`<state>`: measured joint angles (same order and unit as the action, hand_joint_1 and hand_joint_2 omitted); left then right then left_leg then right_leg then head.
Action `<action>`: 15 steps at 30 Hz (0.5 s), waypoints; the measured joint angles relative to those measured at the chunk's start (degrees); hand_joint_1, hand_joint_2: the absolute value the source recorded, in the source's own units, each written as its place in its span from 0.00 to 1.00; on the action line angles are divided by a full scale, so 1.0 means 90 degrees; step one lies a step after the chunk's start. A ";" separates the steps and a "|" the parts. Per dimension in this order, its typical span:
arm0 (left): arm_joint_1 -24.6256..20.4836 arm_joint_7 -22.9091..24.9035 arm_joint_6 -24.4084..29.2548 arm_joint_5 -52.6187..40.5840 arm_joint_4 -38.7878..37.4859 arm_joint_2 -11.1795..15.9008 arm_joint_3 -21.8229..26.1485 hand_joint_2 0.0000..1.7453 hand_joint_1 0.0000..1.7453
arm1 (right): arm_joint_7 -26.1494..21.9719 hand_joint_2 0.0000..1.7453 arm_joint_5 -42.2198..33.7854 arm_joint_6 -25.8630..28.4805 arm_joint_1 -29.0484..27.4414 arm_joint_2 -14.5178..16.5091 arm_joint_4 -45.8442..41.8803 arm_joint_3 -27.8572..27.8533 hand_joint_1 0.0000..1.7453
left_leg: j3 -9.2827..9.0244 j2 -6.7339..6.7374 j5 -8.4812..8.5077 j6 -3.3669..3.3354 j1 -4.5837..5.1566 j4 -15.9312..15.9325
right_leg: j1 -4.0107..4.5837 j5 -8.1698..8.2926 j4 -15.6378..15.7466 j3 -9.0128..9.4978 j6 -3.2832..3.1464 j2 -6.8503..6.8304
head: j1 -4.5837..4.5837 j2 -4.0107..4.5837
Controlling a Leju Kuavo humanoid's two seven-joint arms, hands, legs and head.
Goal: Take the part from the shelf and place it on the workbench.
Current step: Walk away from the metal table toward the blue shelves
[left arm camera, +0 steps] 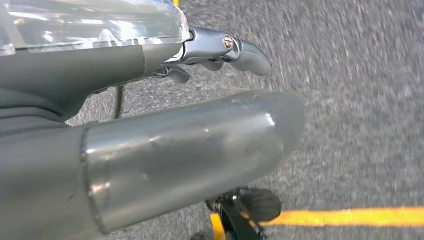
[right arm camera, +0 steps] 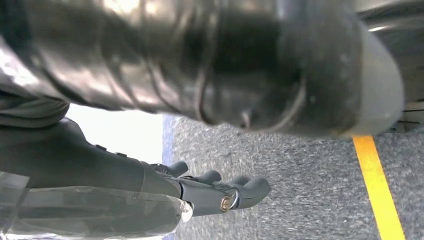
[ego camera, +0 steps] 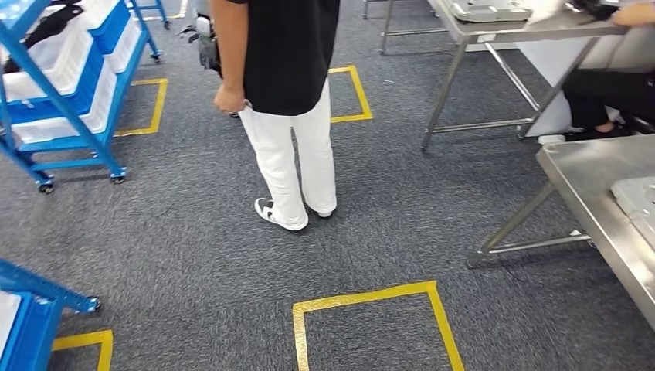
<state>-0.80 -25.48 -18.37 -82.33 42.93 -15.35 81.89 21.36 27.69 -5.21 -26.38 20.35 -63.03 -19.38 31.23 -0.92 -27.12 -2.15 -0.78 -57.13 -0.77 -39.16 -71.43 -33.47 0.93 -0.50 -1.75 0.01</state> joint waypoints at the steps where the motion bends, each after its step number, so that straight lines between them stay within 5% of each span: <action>1: -0.0004 0.0008 0.0052 -0.0010 -0.0070 0.0044 0.0001 0.00 0.00 | -0.0078 0.00 0.0036 0.0028 0.0069 -0.0001 0.0138 -0.0008 0.00 | 0.0009 -0.0087 0.0006 -0.0005 0.0013 -0.0003 | 0.0002 0.0005 -0.0182 -0.0102 -0.0011 0.0022 | 0.0000 -0.0001; 3: -0.0007 0.0013 0.0160 -0.0036 -0.0227 0.0134 0.0001 0.00 0.00 | -0.0220 0.00 0.0075 0.0086 0.0206 -0.0001 0.0399 -0.0032 0.00 | 0.0008 -0.0272 0.0012 -0.0002 0.0028 -0.0018 | 0.0009 0.0380 0.0155 0.0010 -0.0060 0.0087 | 0.0001 0.0000; 5: -0.0033 0.0002 0.0268 -0.0054 -0.0404 0.0196 0.0000 0.00 0.00 | -0.0292 0.00 0.0083 0.0120 0.0303 -0.0002 0.0593 -0.0060 0.00 | 0.0017 -0.0439 0.0012 0.0022 0.0032 -0.0050 | 0.0025 0.0842 0.0988 0.0344 -0.0149 0.0356 | -0.0001 0.0001; 7: -0.0068 -0.0021 0.0373 -0.0074 -0.0591 0.0260 -0.0001 0.00 0.00 | -0.0314 0.00 0.0082 0.0129 0.0363 -0.0006 0.0722 -0.0080 0.00 | 0.0068 -0.0588 0.0029 0.0087 0.0014 -0.0073 | 0.0048 0.0990 0.1453 0.0512 -0.0211 0.0574 | 0.0001 0.0001; 9: -0.0076 -0.0041 0.0439 -0.0101 -0.0731 0.0332 -0.0001 0.00 0.00 | -0.0314 0.00 0.0081 0.0130 0.0399 -0.0008 0.0795 -0.0084 0.00 | 0.0127 -0.0743 0.0071 0.0183 -0.0013 -0.0052 | 0.0071 0.0990 0.1528 0.0529 -0.0237 0.0505 | 0.0002 0.0001; 10: -0.0068 -0.0048 0.0456 -0.0110 -0.0783 0.0359 0.0000 0.00 0.00 | -0.0312 0.00 0.0079 0.0129 0.0411 -0.0007 0.0817 -0.0084 0.00 | 0.0148 -0.0736 0.0073 0.0212 -0.0022 -0.0068 | 0.0059 0.1020 0.1580 0.0551 -0.0257 0.0420 | -0.0001 0.0001; 12: -0.0063 -0.0060 0.0475 -0.0119 -0.0876 0.0408 0.0001 0.00 0.00 | -0.0310 0.00 0.0077 0.0126 0.0428 -0.0005 0.0859 -0.0088 0.00 | 0.0287 -0.0475 -0.0098 0.0252 0.0000 -0.0339 | 0.0030 0.1085 0.1711 0.0612 -0.0314 0.0243 | -0.0007 0.0001; 15: -0.0097 -0.0067 0.0522 -0.0139 -0.1025 0.0504 0.0001 0.00 0.00 | -0.0309 0.00 0.0071 0.0123 0.0440 -0.0001 0.0936 -0.0109 0.00 | 0.0824 -0.0038 -0.0673 0.0312 -0.0013 -0.1452 | 0.0039 0.1086 0.1760 0.0636 -0.0360 -0.0076 | -0.0013 0.0001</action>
<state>-1.67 -26.09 -13.67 -83.58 33.71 -10.82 81.89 18.58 28.33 -4.11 -22.43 20.35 -54.60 -20.36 38.64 -1.26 -33.17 0.65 -0.90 -70.19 -0.42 -29.38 -55.60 -27.75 -2.31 -1.18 -1.87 0.02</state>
